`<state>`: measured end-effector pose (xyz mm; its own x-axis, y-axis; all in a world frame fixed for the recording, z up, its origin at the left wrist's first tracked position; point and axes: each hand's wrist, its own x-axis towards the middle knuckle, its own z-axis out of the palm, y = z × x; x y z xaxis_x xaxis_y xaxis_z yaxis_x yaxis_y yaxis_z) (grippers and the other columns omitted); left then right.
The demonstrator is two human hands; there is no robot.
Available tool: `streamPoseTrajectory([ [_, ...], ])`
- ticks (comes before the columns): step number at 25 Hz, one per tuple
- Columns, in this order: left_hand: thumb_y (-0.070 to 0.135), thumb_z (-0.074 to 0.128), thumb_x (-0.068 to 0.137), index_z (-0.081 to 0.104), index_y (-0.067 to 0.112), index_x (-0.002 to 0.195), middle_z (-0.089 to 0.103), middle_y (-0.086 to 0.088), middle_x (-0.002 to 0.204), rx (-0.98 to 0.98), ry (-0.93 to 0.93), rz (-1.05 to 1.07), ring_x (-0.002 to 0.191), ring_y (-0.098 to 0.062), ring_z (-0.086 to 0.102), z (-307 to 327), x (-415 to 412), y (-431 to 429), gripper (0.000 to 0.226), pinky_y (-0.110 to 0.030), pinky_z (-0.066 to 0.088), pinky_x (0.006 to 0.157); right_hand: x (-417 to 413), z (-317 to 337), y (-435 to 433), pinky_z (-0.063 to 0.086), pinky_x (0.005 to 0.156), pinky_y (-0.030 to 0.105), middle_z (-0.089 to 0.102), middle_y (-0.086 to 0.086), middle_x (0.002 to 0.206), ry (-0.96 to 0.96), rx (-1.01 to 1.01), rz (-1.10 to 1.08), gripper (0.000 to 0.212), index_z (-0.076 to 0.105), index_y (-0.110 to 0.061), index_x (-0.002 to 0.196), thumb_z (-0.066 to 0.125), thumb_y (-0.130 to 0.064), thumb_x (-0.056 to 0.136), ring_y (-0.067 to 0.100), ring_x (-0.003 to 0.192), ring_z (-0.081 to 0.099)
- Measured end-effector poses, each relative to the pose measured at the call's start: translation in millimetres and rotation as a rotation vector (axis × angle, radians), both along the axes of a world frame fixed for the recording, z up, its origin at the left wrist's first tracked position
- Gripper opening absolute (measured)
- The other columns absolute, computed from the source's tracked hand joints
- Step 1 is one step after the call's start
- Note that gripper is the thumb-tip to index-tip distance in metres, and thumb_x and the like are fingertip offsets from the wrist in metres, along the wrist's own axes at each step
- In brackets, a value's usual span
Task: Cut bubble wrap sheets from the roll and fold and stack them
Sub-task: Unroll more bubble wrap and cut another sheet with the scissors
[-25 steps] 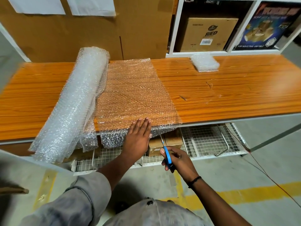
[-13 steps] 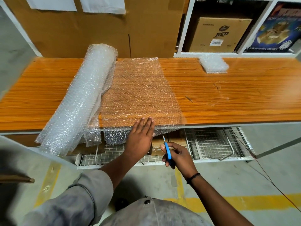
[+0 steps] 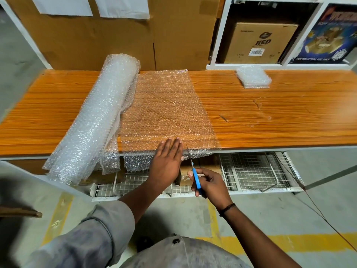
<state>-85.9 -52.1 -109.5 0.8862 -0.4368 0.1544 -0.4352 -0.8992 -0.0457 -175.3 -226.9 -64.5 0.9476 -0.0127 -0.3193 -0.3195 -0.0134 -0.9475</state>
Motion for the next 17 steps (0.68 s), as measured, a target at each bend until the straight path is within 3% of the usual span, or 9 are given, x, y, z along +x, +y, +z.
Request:
streamPoseTrajectory([
  [7, 0.038, 0.011, 0.104, 0.023, 0.01, 0.161, 0.023, -0.012, 0.168, 0.003, 0.022, 0.005, 0.155, -0.034, 0.021, -3, 1, 2, 0.065, -0.052, 0.017, 0.127, 0, -10, -1, 0.041, 0.047, 0.015, 0.06, 0.01, 0.054, -0.018, 0.017, -0.008, 0.024, 0.075, -0.002, 0.112, 0.078, -0.013, 0.091, 0.014, 0.041, 0.053],
  [13, 0.038, 0.015, 0.105, 0.034, 0.009, 0.158, 0.034, -0.013, 0.164, -0.012, -0.002, -0.005, 0.151, -0.035, 0.032, -4, 0, 4, 0.064, -0.052, 0.023, 0.125, 1, -10, 1, 0.04, 0.044, 0.015, 0.062, 0.008, 0.054, 0.014, 0.043, -0.033, 0.017, 0.077, -0.002, 0.104, 0.077, -0.012, 0.091, 0.015, 0.042, 0.054],
  [17, 0.035, 0.024, 0.104, 0.044, 0.007, 0.152, 0.043, -0.015, 0.158, -0.022, -0.055, -0.028, 0.146, -0.036, 0.042, -5, 1, 4, 0.059, -0.054, 0.035, 0.119, 5, -2, 2, 0.04, 0.044, 0.017, 0.061, 0.02, 0.066, 0.035, 0.063, -0.035, 0.018, 0.076, -0.003, 0.098, 0.075, -0.021, 0.094, 0.017, 0.044, 0.052],
])
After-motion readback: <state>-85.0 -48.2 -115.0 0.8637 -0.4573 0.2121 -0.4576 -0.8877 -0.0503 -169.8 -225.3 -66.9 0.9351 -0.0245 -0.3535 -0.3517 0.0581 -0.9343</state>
